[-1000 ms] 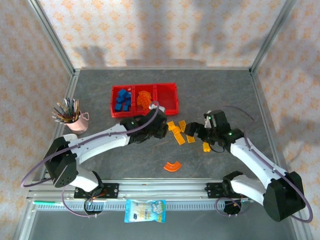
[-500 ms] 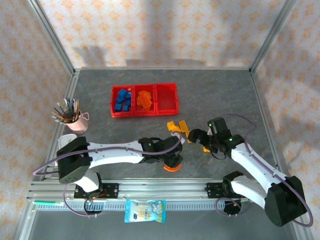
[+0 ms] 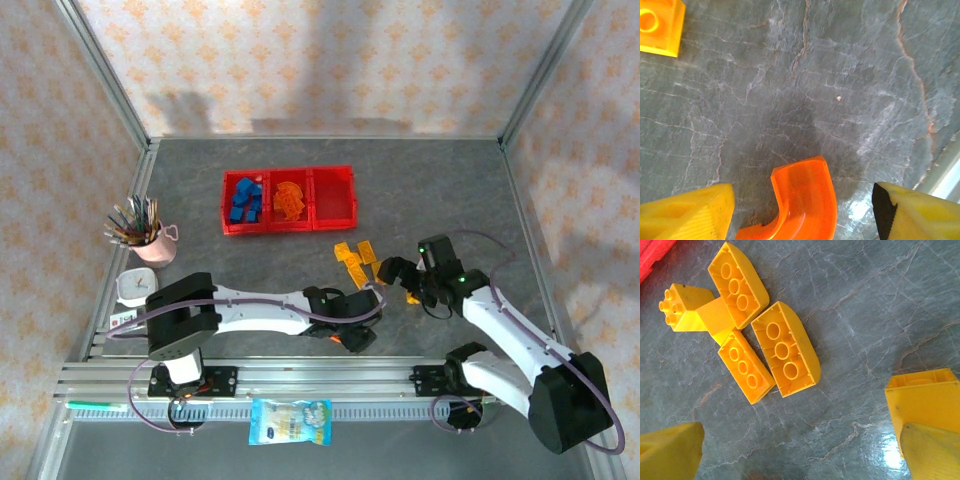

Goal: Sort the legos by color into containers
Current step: Pick up the lego from the middle-left of the table.

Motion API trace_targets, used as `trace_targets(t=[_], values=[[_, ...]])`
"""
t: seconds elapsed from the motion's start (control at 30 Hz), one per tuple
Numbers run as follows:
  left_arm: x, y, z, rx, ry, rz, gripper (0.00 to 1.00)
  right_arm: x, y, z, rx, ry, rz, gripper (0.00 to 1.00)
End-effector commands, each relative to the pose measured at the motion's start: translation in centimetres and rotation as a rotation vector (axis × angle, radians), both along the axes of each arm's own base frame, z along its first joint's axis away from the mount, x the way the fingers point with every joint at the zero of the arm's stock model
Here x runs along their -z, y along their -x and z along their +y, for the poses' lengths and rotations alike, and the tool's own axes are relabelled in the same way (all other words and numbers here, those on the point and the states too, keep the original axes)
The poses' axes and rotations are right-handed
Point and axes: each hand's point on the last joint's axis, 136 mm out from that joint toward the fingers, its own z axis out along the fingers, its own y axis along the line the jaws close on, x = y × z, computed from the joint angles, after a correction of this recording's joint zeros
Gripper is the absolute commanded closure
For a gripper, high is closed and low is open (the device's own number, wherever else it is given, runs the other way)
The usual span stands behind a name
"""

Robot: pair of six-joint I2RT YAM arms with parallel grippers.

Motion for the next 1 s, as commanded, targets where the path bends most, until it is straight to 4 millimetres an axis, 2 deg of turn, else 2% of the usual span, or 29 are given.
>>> trace_targets(t=[0.0, 0.27, 0.63, 0.8, 0.97], values=[[0.4, -0.6, -0.3, 0.008, -0.029, -0.034, 0.25, 0.3, -0.4, -0.7, 0.034, 0.01, -0.006, 0.0], [1.8, -1.2, -0.4, -0.01, -0.064, -0.05, 0.36, 0.5, -0.5, -1.2, 0.043, -0.018, -0.005, 0.0], [2.8, -1.5, 0.9, -0.029, -0.104, -0.072, 0.63, 0.4, -0.6, -1.0, 0.029, -0.02, -0.009, 0.0], [2.3, -1.9, 1.4, -0.051, -0.101, -0.081, 0.69, -0.3, -0.8, -0.5, 0.004, -0.038, -0.026, 0.0], [-0.2, -2.9, 1.5, -0.111, -0.03, -0.091, 0.69, -1.7, -1.1, 0.5, -0.057, -0.079, -0.065, 0.0]])
